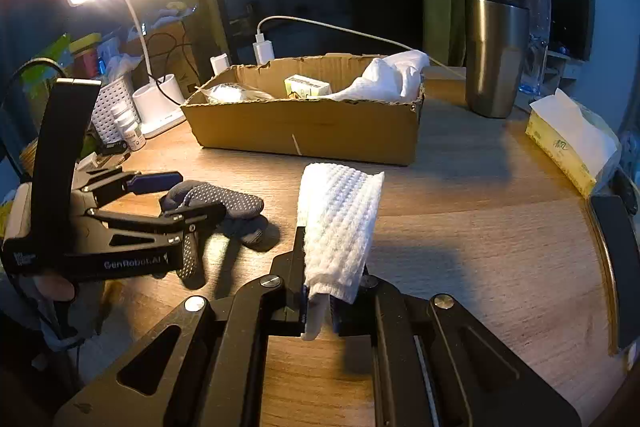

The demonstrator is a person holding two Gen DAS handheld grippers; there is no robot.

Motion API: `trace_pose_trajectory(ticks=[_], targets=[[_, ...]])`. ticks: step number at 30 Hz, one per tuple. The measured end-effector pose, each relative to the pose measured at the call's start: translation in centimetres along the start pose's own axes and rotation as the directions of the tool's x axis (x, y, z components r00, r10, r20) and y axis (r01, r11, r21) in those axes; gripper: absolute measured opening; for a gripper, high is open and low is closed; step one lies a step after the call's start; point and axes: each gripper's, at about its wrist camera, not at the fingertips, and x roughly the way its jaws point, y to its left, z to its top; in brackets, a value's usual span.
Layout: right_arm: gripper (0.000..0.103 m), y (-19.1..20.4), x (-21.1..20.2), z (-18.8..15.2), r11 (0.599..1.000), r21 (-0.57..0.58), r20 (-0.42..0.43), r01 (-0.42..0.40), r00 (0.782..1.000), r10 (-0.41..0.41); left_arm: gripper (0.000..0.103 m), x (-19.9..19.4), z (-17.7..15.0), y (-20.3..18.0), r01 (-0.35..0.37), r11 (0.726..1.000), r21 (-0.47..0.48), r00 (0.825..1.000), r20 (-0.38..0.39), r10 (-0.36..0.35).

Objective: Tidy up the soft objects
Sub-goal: 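Grasp the white cloth with the right tool while the left grasps the grey gloves, then carry the grey gloves and white cloth in both tools over the box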

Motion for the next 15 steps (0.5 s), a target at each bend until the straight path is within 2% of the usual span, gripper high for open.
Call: trace_pose_trajectory(ticks=[1, 4, 7, 9, 10, 15], targets=[[0.009, -0.1, 0.0, 0.0, 1.0, 0.003, 0.003, 0.0, 1.0, 0.0, 0.07, 0.2, -0.1, -0.1, 0.005, 1.0, 0.004, 1.0, -0.005, -0.005], [0.009, -0.4, -0.2, 0.3, 1.0, 0.011, 0.011, 0.002, 1.0, -0.002, 0.056, 0.3, -0.3, -0.2, 0.018, 1.0, 0.005, 1.0, -0.005, -0.018], [0.009, -0.7, -0.5, 0.4, 1.0, 0.016, 0.019, 0.007, 1.0, -0.007, 0.041, 0.5, -0.5, -0.2, 0.062, 0.998, 0.002, 0.998, -0.009, -0.062], [0.009, -0.8, -0.9, 0.6, 1.0, 0.021, 0.027, 0.013, 1.0, -0.014, 0.033, 0.2, -0.6, -0.5, 0.071, 0.997, 0.014, 0.997, -0.004, -0.071], [0.009, -0.9, -1.1, 0.7, 1.0, 0.022, 0.032, 0.017, 0.999, -0.018, 0.025, 0.1, -0.7, -0.7, 0.074, 0.997, 0.019, 0.997, -0.001, -0.074], [0.009, -1.1, -2.0, 1.3, 0.999, 0.021, 0.057, 0.031, 0.998, -0.032, 0.023, -0.7, -0.7, -0.6, 0.104, 0.995, 0.01, 0.994, 0.02, -0.104]])
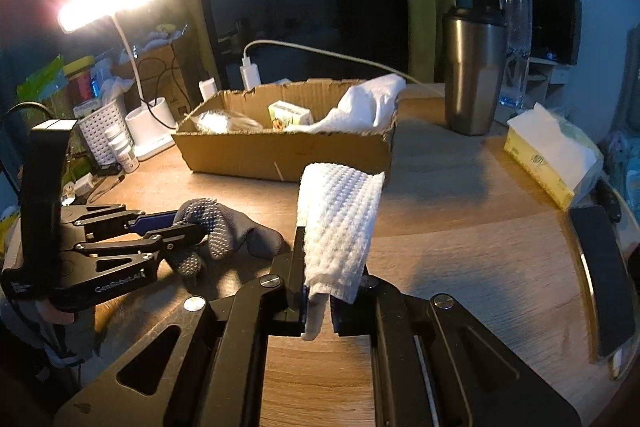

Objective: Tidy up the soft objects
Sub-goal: 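Carry the grey gloves and white cloth in both tools over the box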

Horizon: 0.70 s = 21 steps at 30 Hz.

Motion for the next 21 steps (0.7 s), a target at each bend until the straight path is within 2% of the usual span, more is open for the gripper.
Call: trace_pose_trajectory(ticks=[11, 21], targets=[[0.009, 0.3, -2.0, 2.0, 1.0, -0.024, 0.061, 0.013, 0.998, -0.012, 0.023, -4.1, 1.5, -0.1, 0.027, 0.999, -0.018, 0.994, 0.102, -0.025], [0.009, 0.5, -3.7, 4.0, 0.999, -0.039, 0.125, 0.029, 0.992, -0.024, 0.023, -7.5, 3.8, -0.3, 0.03, 1.0, 0.006, 0.978, 0.207, -0.031]])
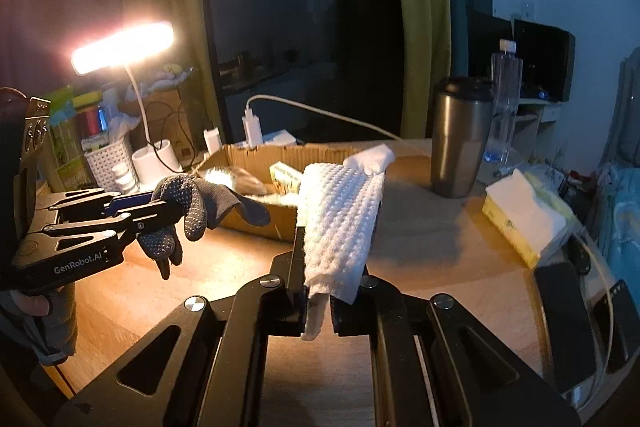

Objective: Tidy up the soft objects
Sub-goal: 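Carry the grey gloves and white cloth in both tools over the box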

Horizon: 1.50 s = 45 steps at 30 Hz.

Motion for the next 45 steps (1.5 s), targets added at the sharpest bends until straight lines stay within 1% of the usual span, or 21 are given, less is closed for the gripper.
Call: trace_pose_trajectory(ticks=[13, 19, 25, 37, 42, 45], targets=[[0.009, 0.1, -1.2, 2.8, 1.0, -0.023, 0.072, 0.01, 0.997, -0.009, 0.023, -1.6, 3.3, -0.5, -0.004, 1.0, 0.012, 0.996, 0.089, 0.003], [0.009, -0.5, -1.7, 4.5, 0.999, -0.033, 0.113, 0.028, 0.993, -0.024, 0.023, -2.3, 5.1, -0.8, -0.007, 1.0, 0.021, 0.99, 0.14, 0.004], [0.009, -1.4, -1.6, 5.9, 0.999, -0.03, 0.142, 0.042, 0.989, -0.037, 0.023, -2.4, 6.7, -1.0, -0.005, 1.0, 0.026, 0.985, 0.172, 0.0], [0.009, -2.2, 0.3, 7.1, 0.999, -0.025, 0.15, 0.042, 0.988, -0.038, 0.023, 0.0, 8.6, -0.4, -0.008, 1.0, 0.019, 0.98, 0.198, 0.004], [0.009, -2.9, 1.7, 7.6, 0.999, -0.017, 0.142, 0.038, 0.989, -0.035, 0.023, 1.7, 9.1, 0.1, -0.02, 1.0, 0.003, 0.981, 0.194, 0.019], [0.009, -3.3, 2.6, 7.6, 0.999, -0.013, 0.133, 0.032, 0.991, -0.03, 0.023, 3.0, 9.3, 0.3, -0.023, 1.0, -0.003, 0.984, 0.178, 0.023]])
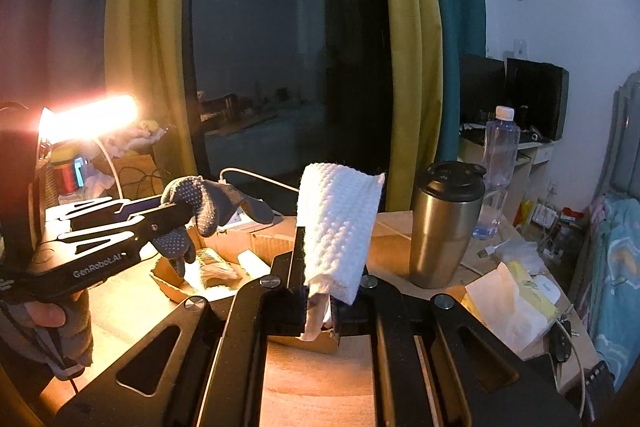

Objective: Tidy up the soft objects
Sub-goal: 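Carry the grey gloves and white cloth in both tools over the box, then lower the gloves and cloth into the box and open both tools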

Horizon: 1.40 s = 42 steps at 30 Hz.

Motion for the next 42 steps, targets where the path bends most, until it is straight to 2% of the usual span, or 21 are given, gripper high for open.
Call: trace_pose_trajectory(ticks=[12, 21, 25, 30, 33, 34, 36, 37, 38, 40, 42], targets=[[0.009, -2.2, 3.3, -0.8, 0.999, 0.043, -0.04, -0.02, 0.999, 0.022, 0.023, 6.3, -1.4, 0.1, -0.059, 0.998, 0.011, 0.992, -0.114, 0.06], [0.009, -3.6, 4.6, -1.8, 0.996, 0.076, -0.057, -0.037, 0.997, 0.042, 0.023, 11.3, -2.6, -1.2, -0.07, 0.996, 0.046, 0.972, -0.221, 0.078], [0.009, -4.3, 4.9, -2.2, 0.995, 0.092, -0.06, -0.04, 0.997, 0.046, 0.023, 13.2, -3.1, -2.1, -0.06, 0.996, 0.067, 0.96, -0.269, 0.076], [0.009, -4.9, 4.9, -2.4, 0.994, 0.103, -0.062, -0.039, 0.997, 0.046, 0.025, 15.1, -3.4, -3.5, -0.017, 0.997, 0.074, 0.952, -0.305, 0.039], [0.009, -5.1, 5.0, -2.5, 0.994, 0.108, -0.064, -0.036, 0.997, 0.043, 0.028, 16.3, -3.8, -3.7, 0.004, 0.998, 0.067, 0.937, -0.349, 0.02], [0.009, -5.1, 4.9, -2.5, 0.994, 0.108, -0.064, -0.035, 0.997, 0.042, 0.03, 16.9, -4.1, -3.8, 0.014, 0.998, 0.059, 0.926, -0.377, 0.009], [0.009, -5.1, 4.8, -2.4, 0.994, 0.106, -0.063, -0.032, 0.997, 0.039, 0.035, 17.5, -4.5, -3.9, 0.011, 0.999, 0.052, 0.918, -0.396, 0.01], [0.009, -5.1, 4.8, -2.4, 0.994, 0.105, -0.064, -0.03, 0.997, 0.037, 0.045, 17.5, -4.5, -3.8, 0.007, 0.999, 0.051, 0.918, -0.397, 0.014], [0.009, -5.0, 4.8, -2.3, 0.994, 0.103, -0.063, -0.027, 0.997, 0.033, 0.057, 17.4, -4.5, -3.7, 0.007, 0.999, 0.046, 0.918, -0.397, 0.012], [0.009, -5.0, 4.7, -2.2, 0.995, 0.101, -0.062, -0.021, 0.998, 0.027, 0.066, 17.0, -4.2, -3.6, 0.014, 0.999, 0.038, 0.922, -0.387, 0.002], [0.009, -4.7, 4.4, -2.0, 0.995, 0.097, -0.058, -0.014, 0.998, 0.02, 0.067, 16.0, -3.8, -3.4, 0.018, 0.999, 0.03, 0.933, -0.359, -0.006]])
